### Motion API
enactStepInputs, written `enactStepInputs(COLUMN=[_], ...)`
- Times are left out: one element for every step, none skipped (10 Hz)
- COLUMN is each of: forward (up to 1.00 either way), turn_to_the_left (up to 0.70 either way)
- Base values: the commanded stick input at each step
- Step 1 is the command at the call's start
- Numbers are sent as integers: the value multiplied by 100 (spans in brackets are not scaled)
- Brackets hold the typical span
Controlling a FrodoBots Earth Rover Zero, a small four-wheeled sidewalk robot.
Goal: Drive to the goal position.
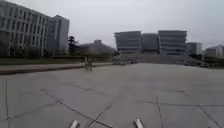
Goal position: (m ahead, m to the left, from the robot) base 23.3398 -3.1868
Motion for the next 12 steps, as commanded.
enactStepInputs(forward=[40, 40, 40, 40, 40, 39, 44, 53, 61, 70, 78, 87], turn_to_the_left=[-78, -78, -78, -78, -78, -77, -72, -61, -50, -38, -27, -15])
